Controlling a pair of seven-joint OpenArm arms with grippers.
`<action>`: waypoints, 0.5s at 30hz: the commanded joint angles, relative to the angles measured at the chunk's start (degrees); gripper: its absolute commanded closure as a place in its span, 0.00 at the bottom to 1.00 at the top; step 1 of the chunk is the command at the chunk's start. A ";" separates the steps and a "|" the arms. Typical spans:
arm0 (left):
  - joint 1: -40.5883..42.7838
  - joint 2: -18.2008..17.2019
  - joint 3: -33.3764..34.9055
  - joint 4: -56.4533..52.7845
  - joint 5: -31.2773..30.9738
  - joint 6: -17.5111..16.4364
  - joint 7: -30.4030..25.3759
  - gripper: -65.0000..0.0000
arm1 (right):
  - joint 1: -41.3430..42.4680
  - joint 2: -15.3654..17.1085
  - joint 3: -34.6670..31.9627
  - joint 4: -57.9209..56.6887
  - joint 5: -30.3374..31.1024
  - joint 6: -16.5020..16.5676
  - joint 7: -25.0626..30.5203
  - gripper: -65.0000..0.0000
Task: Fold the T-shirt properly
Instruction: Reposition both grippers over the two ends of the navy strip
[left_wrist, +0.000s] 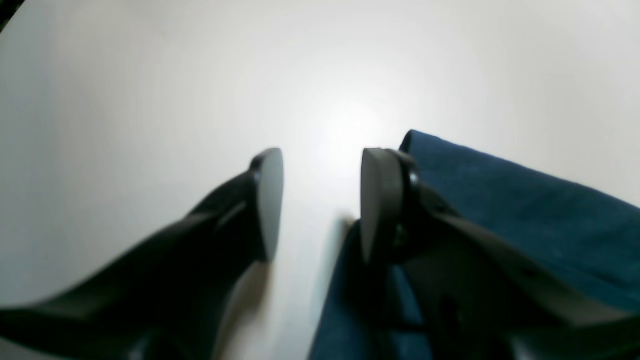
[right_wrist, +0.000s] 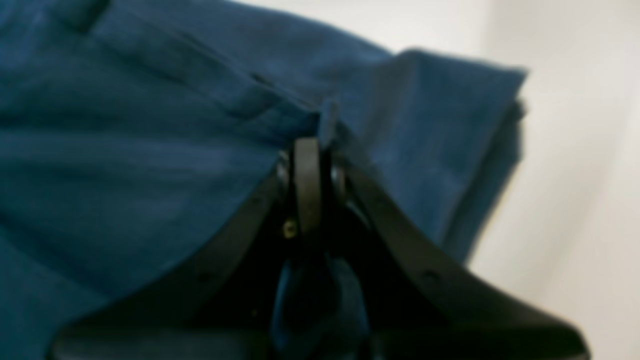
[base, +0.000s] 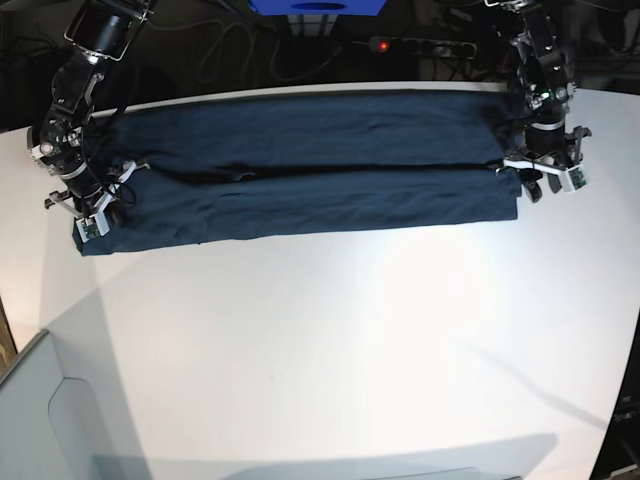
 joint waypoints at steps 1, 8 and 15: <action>-0.15 -0.71 -0.28 1.16 -0.09 -0.01 -1.39 0.62 | -0.12 0.58 0.37 2.73 1.15 0.73 1.53 1.00; -0.50 -0.71 -0.28 1.16 -0.09 -0.01 -1.39 0.62 | -4.69 -1.88 0.37 13.46 1.15 0.82 1.35 1.00; -0.67 -0.89 -0.28 1.16 -0.09 -0.01 -1.39 0.62 | -12.51 -4.43 0.54 23.48 1.23 1.04 1.53 1.00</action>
